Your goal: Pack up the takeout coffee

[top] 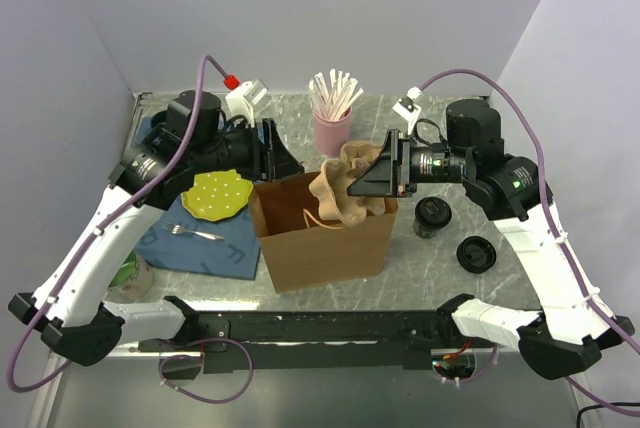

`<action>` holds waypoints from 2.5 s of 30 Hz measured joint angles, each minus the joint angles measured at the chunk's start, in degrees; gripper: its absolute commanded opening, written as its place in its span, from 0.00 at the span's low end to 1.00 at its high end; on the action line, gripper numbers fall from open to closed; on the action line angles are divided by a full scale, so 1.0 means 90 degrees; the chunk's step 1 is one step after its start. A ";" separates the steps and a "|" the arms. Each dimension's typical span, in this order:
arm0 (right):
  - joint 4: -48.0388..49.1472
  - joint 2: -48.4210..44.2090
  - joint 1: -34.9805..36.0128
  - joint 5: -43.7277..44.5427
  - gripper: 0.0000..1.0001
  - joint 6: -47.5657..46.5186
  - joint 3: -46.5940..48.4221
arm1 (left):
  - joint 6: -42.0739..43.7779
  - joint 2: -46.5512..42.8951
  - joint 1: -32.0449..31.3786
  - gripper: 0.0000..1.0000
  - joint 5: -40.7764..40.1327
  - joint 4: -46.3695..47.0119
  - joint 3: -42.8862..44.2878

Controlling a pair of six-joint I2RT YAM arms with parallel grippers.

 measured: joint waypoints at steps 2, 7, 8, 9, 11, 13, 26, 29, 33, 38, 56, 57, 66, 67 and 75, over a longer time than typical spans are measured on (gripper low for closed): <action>-0.0007 0.0002 0.0000 -0.0022 0.44 -0.0027 0.0000 | 0.0340 0.0027 -0.0044 0.62 -0.0102 0.0049 -0.0032; -0.0109 0.0051 0.0000 -0.0078 0.44 -0.0158 0.0029 | 0.1280 0.0027 -0.0075 0.63 -0.0194 0.0262 -0.0204; -0.0141 0.0063 0.0000 -0.0090 0.44 -0.0175 0.0029 | 0.1464 0.0027 -0.0085 0.63 -0.0226 0.0299 -0.0231; -0.0175 0.0078 0.0000 -0.0100 0.44 -0.0194 0.0029 | 0.1632 0.0027 -0.0090 0.64 -0.0262 0.0357 -0.0265; -0.0214 0.0107 0.0000 -0.0124 0.44 -0.0236 0.0029 | 0.1911 0.0036 -0.0112 0.64 -0.0289 0.0449 -0.0304; -0.0219 0.0119 0.0000 -0.0158 0.44 -0.0260 0.0029 | 0.2174 0.0073 -0.0155 0.64 -0.0335 0.0537 -0.0308; -0.0313 0.0124 -0.0012 -0.0272 0.44 -0.0376 0.0029 | 0.2691 0.0651 -0.0398 0.56 -0.0267 0.1222 -0.0092; -0.0384 0.0146 -0.0032 -0.0333 0.44 -0.0430 0.0029 | 0.2652 0.0678 -0.0403 0.47 -0.0318 0.1392 -0.0070; -0.0476 0.0255 -0.0044 -0.0357 0.44 -0.0515 0.0051 | 0.2540 0.0721 -0.0403 0.29 -0.0386 0.1525 0.0005; -0.0554 0.0410 -0.0100 -0.0355 0.43 -0.0593 0.0075 | 0.2263 0.0918 -0.0386 0.28 -0.0639 0.1549 0.0073; -0.0551 0.0682 -0.0311 -0.0223 0.44 -0.0398 0.0658 | 0.0551 0.1654 -0.0007 0.25 -0.0299 0.1081 0.0449; -0.0563 0.0733 -0.0318 -0.0131 0.44 -0.0396 0.0721 | 0.0517 0.1654 -0.0007 0.25 -0.0272 0.1090 0.0442; -0.0767 0.0891 -0.0321 0.0656 0.43 -0.0425 0.0763 | 0.0323 0.1617 -0.0007 0.25 -0.0202 0.1112 0.0367; -0.0801 0.0891 -0.0318 0.0731 0.43 -0.0432 0.0743 | 0.0316 0.1603 -0.0007 0.25 -0.0204 0.1117 0.0355; -0.0964 0.0894 0.0002 0.1540 0.43 -0.0447 0.0716 | 0.0221 0.1535 -0.0007 0.25 -0.0199 0.1115 0.0306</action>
